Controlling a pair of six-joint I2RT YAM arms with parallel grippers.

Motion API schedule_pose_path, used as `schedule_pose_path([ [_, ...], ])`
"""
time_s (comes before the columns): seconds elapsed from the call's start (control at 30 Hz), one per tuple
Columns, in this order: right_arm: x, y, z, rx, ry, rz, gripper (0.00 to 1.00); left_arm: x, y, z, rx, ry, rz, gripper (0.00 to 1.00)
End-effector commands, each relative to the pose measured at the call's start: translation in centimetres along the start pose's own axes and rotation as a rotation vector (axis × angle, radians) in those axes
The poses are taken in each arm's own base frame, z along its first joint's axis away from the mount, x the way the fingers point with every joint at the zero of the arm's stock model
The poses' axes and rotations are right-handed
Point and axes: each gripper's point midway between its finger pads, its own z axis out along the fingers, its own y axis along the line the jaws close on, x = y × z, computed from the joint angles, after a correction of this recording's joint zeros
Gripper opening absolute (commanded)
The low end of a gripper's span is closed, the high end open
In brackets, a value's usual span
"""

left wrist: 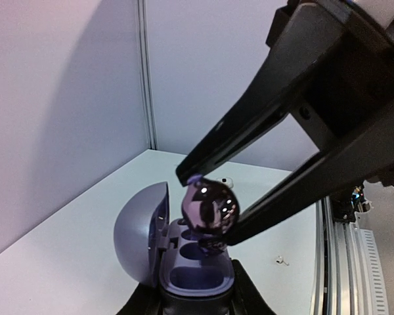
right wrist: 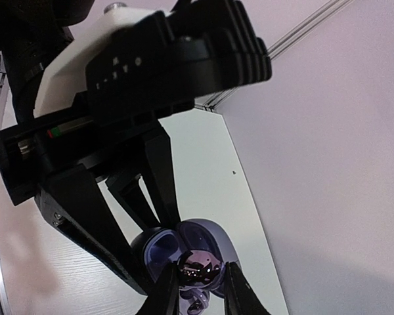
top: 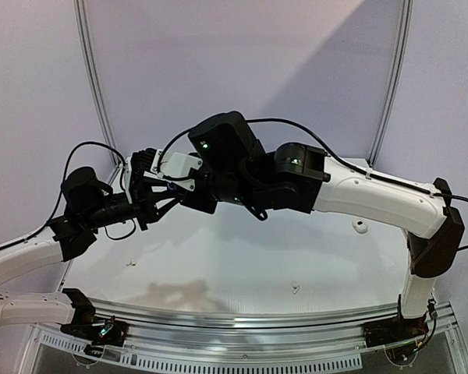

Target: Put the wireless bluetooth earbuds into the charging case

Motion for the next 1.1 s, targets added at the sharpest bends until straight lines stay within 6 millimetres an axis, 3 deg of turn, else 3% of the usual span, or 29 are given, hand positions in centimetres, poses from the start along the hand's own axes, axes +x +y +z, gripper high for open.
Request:
schedule_pose_path([
  [0.0, 0.7, 0.7, 1.1, 0.022, 0.023, -0.017, 0.12, -1.6, -1.0, 0.3, 0.036, -0.039, 0.021, 0.0],
  [0.7, 2.3, 2.6, 1.8, -0.034, 0.066, -0.057, 0.12, -3.2, -0.7, 0.2, 0.016, -0.091, 0.021, 0.0],
  [1.07, 1.9, 3.7, 2.4, -0.087, 0.047, -0.056, 0.22, -3.1, -0.7, 0.3, 0.018, -0.093, 0.038, 0.0],
])
